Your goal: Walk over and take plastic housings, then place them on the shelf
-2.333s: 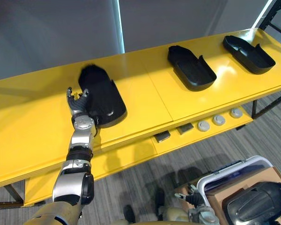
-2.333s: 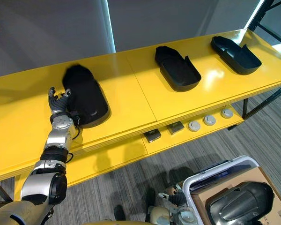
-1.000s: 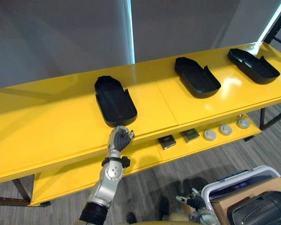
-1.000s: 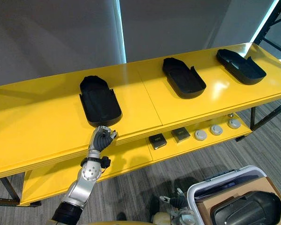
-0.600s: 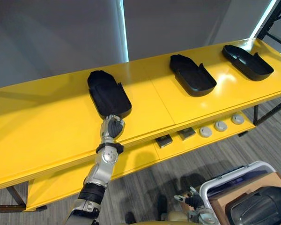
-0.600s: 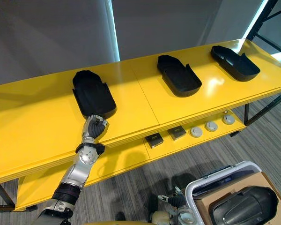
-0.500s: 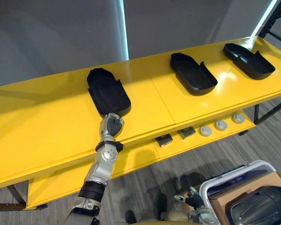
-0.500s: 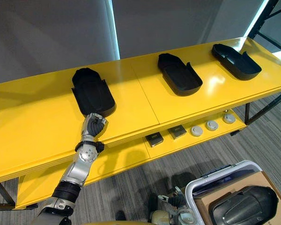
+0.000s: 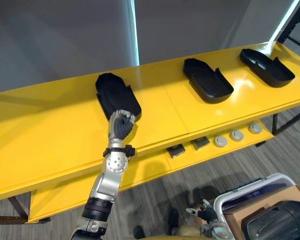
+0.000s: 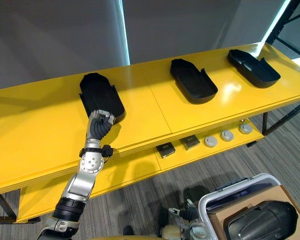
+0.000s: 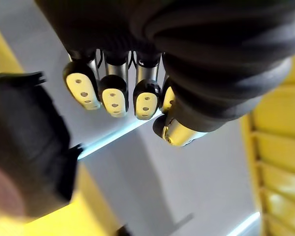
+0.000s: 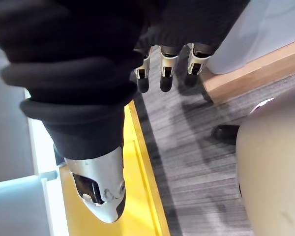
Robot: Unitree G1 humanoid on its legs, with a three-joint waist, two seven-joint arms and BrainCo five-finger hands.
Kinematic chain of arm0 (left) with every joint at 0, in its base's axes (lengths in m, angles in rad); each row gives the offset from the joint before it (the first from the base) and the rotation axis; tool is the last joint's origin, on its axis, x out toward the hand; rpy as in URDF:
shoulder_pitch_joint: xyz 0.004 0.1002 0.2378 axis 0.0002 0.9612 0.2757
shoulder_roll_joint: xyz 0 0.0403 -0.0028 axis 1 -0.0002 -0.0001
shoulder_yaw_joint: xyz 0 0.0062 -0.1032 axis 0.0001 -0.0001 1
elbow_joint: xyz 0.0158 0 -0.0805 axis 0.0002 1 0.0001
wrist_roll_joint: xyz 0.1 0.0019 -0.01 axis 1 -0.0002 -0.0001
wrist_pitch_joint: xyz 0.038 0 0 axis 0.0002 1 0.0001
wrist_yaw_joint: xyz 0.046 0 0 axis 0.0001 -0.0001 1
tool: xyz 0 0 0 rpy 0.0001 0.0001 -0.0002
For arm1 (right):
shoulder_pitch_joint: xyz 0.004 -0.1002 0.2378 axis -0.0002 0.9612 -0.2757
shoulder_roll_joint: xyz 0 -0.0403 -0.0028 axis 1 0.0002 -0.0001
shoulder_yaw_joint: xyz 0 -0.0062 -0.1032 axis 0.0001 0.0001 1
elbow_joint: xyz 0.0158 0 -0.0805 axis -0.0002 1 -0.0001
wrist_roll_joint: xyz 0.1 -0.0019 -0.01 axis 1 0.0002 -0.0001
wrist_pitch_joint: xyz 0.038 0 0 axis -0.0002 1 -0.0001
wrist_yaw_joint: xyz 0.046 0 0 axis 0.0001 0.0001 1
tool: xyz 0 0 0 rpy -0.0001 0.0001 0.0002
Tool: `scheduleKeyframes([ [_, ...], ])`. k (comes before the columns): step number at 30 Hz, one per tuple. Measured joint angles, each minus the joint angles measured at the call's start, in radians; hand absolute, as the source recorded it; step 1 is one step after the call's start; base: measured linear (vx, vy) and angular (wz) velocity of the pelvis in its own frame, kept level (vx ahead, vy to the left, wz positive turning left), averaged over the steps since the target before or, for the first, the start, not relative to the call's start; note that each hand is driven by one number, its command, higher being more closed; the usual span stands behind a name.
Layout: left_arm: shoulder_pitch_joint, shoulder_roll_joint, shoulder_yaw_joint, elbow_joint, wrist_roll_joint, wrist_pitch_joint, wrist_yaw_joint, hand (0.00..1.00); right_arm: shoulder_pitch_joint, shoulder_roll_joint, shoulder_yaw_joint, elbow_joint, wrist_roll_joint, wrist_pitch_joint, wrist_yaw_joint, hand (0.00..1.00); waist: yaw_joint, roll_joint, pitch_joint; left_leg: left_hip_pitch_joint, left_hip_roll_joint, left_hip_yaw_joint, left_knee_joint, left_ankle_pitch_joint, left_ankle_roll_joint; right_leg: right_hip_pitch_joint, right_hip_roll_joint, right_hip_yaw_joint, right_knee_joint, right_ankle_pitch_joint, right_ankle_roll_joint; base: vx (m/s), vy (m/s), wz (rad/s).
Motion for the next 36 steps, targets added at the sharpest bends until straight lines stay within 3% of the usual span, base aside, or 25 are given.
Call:
scheduleKeyframes([
  [2,0.013,-0.001,0.072,-0.055,-0.08,-0.032,0.009,1.0,-0.004,-0.003,-0.002,0.015,0.0,0.0,0.001,0.0,0.013,0.0,0.0,-0.001,0.001,-0.003,0.0,0.0,0.0,0.0,0.0,-0.002,0.0,0.0,0.0,-0.05,-0.001,0.09],
  [4,0.051,-0.003,0.216,-0.11,-0.202,-0.079,0.049,1.0,-0.008,-0.004,-0.009,0.026,0.0,0.013,0.001,0.0,0.027,0.001,0.0,-0.003,0.003,-0.021,0.008,0.002,0.001,0.011,0.0,-0.018,0.0,0.0,0.0,-0.04,-0.005,0.19],
  [8,0.18,-0.033,0.451,-0.113,-0.308,-0.124,0.142,1.0,-0.007,-0.004,-0.012,0.027,0.0,0.02,-0.002,0.0,0.049,0.001,-0.001,-0.003,0.005,-0.071,0.008,0.003,0.0,0.037,-0.004,-0.051,0.0,-0.007,0.004,-0.03,0.011,0.38],
  [13,0.423,-0.136,0.597,0.039,-0.419,-0.106,0.175,1.0,0.003,0.015,-0.046,0.006,-0.002,0.022,-0.022,0.0,0.089,-0.009,-0.024,0.001,0.003,-0.093,-0.006,0.007,0.007,0.053,-0.012,-0.089,0.0,-0.026,0.011,0.0,0.022,0.27],
  [14,0.451,-0.154,0.616,0.14,-0.443,-0.083,0.172,0.0,0.014,0.02,-0.044,-0.028,-0.003,0.028,-0.022,0.0,0.103,-0.01,-0.033,0.001,0.003,-0.09,-0.006,0.005,0.008,0.055,-0.013,-0.095,0.001,-0.028,0.01,0.01,0.032,0.18],
  [17,0.478,-0.184,0.648,0.426,-0.483,-0.01,0.131,0.0,0.018,0.031,-0.029,-0.079,-0.003,0.03,-0.021,0.0,0.103,-0.015,-0.052,0.005,0.004,-0.083,0.0,0.008,0.004,0.062,-0.016,-0.108,0.001,-0.033,0.008,0.02,0.019,0.09],
  [19,0.478,-0.198,0.637,0.638,-0.485,0.054,0.051,0.0,0.017,0.046,-0.029,-0.113,-0.005,0.032,-0.02,0.0,0.102,-0.017,-0.057,0.026,0.005,-0.077,0.0,0.007,0.003,0.082,-0.016,-0.107,0.001,-0.04,0.014,0.0,0.0,0.0],
  [22,0.473,-0.193,0.555,0.848,-0.475,0.09,-0.037,0.0,0.021,0.065,-0.028,-0.131,-0.007,0.033,-0.02,0.0,0.101,-0.021,-0.067,0.034,0.008,-0.064,0.002,-0.003,-0.005,0.09,-0.015,-0.105,0.001,-0.046,0.017,0.0,0.011,-0.06],
  [25,0.457,-0.187,0.476,0.932,-0.448,0.095,-0.091,0.0,0.024,0.06,-0.033,-0.132,-0.007,0.034,-0.022,0.0,0.099,-0.023,-0.07,0.032,0.011,-0.046,0.02,-0.019,-0.006,0.091,-0.014,-0.095,0.001,-0.047,0.017,-0.02,0.001,-0.15],
  [36,0.409,-0.177,0.357,0.996,-0.272,0.092,-0.113,0.0,0.028,0.055,-0.08,-0.098,-0.015,0.037,-0.047,0.0,0.1,0.02,-0.069,0.055,0.018,-0.006,0.025,-0.03,-0.014,0.094,-0.003,-0.048,0.001,-0.05,0.018,0.01,0.0,-0.11],
])
